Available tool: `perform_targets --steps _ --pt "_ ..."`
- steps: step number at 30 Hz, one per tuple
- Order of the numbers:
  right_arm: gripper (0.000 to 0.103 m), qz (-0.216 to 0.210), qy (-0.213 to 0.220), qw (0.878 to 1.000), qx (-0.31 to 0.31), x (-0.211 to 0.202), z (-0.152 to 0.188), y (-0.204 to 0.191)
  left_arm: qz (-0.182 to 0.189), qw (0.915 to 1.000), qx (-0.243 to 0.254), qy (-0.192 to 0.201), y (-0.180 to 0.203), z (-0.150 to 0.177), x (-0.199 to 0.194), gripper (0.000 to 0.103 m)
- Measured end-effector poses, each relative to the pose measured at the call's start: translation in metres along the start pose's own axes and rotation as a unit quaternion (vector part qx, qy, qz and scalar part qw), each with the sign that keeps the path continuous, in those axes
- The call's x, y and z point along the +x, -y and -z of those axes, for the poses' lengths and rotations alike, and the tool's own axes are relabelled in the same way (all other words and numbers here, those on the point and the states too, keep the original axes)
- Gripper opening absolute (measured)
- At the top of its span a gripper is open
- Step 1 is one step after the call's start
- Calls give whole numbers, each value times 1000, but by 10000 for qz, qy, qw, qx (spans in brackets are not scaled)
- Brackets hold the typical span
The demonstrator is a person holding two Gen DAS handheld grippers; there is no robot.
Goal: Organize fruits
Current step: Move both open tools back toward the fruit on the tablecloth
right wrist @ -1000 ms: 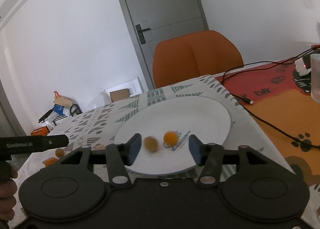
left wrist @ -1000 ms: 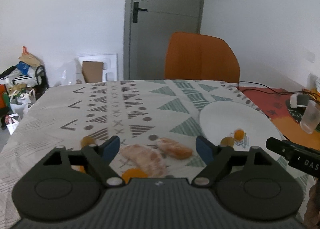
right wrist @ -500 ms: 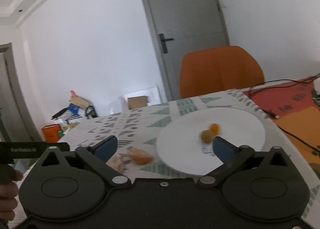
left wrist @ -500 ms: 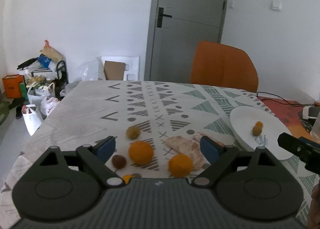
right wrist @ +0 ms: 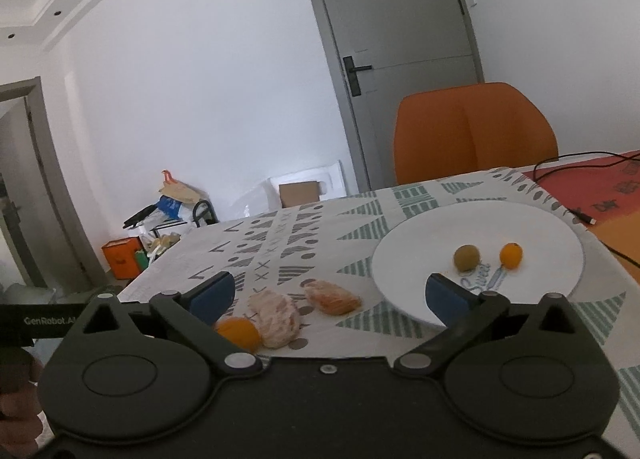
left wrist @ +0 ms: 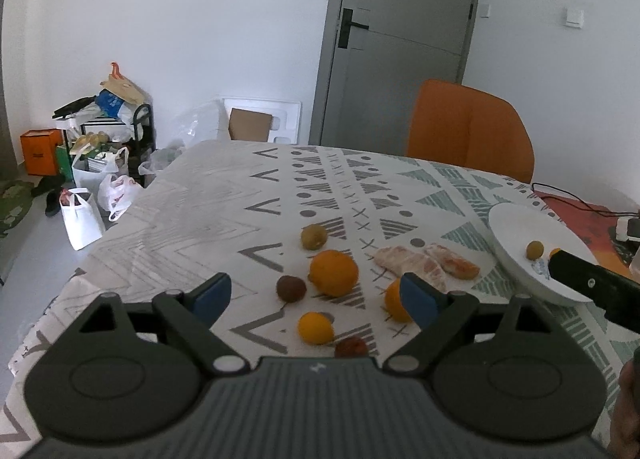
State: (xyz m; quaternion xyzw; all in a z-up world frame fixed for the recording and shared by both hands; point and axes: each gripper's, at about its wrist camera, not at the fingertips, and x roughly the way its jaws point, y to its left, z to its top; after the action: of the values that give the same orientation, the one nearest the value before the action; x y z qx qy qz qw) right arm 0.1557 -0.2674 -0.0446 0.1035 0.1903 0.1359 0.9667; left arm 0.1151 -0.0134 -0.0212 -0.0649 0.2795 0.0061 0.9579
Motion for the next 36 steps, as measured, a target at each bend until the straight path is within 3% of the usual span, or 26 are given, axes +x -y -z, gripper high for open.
perform_targets --steps 6,16,21,26,30,33,36 --pt "103 -248 -244 9994 -91 6 7 -11 61 9999 -121 -68 -9 8 4 87" --pt "103 -462 -502 9972 -319 16 15 -29 4 9991 -395 -165 -25 15 16 59" --pt "102 -552 -578 9961 -374 23 17 -37 147 9984 -484 -260 -28 17 25 53" --pt "83 -579 -781 9942 -469 31 20 -44 311 9970 -579 -399 -27 20 39 47" --pt "71 -653 -954 9921 -484 38 23 -47 382 9959 -567 -591 -24 25 51 33" --pt "62 -657 -1082 9906 -512 46 25 -51 346 9967 -510 -521 -23 27 52 22" --pt "54 -696 -1190 9892 -501 55 26 -54 380 9958 -641 -537 -29 25 51 22"
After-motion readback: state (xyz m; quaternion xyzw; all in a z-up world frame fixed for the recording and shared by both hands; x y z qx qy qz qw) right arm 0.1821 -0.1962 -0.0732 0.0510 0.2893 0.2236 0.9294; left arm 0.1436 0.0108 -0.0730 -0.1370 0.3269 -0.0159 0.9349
